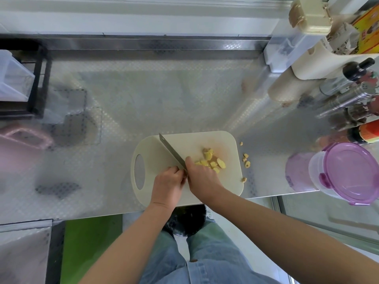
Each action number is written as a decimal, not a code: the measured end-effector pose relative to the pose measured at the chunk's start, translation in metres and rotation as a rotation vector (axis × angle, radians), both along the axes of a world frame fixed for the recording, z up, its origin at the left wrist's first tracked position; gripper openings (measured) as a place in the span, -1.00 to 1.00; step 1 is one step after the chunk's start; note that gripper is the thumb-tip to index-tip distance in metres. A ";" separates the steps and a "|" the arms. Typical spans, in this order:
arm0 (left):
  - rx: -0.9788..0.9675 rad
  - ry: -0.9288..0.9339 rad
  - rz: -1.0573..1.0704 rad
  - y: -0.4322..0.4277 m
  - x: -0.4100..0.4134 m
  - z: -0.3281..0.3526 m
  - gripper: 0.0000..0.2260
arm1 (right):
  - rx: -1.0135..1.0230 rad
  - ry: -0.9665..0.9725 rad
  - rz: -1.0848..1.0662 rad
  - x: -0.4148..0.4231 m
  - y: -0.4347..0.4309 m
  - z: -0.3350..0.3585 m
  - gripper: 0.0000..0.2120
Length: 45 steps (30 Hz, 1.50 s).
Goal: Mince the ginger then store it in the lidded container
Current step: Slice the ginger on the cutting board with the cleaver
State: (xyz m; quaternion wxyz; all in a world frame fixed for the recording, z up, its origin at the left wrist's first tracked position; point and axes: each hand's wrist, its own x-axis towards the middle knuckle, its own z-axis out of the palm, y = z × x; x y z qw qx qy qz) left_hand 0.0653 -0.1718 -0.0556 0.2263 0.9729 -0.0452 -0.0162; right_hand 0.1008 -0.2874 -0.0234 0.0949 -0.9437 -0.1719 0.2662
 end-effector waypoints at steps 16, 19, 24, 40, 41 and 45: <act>-0.238 0.010 0.061 0.008 -0.011 -0.008 -0.90 | 0.145 -0.010 -0.191 0.033 -0.021 0.004 -0.89; -0.241 0.033 0.117 0.005 -0.012 -0.005 -0.89 | 0.196 0.003 -0.131 0.024 -0.026 0.013 -0.83; -0.256 0.055 0.176 0.002 -0.013 -0.001 -0.88 | 0.194 0.007 -0.067 0.002 -0.030 0.016 -0.86; -0.091 0.089 0.068 -0.002 -0.007 0.001 -0.85 | -0.018 0.029 -0.063 -0.012 -0.012 0.022 -0.79; -0.096 0.088 0.061 -0.002 -0.007 0.000 -0.84 | -0.018 0.030 -0.064 -0.012 -0.010 0.021 -0.79; -0.119 0.079 0.051 0.000 -0.006 -0.001 -0.84 | -0.028 0.030 -0.062 -0.011 -0.009 0.018 -0.80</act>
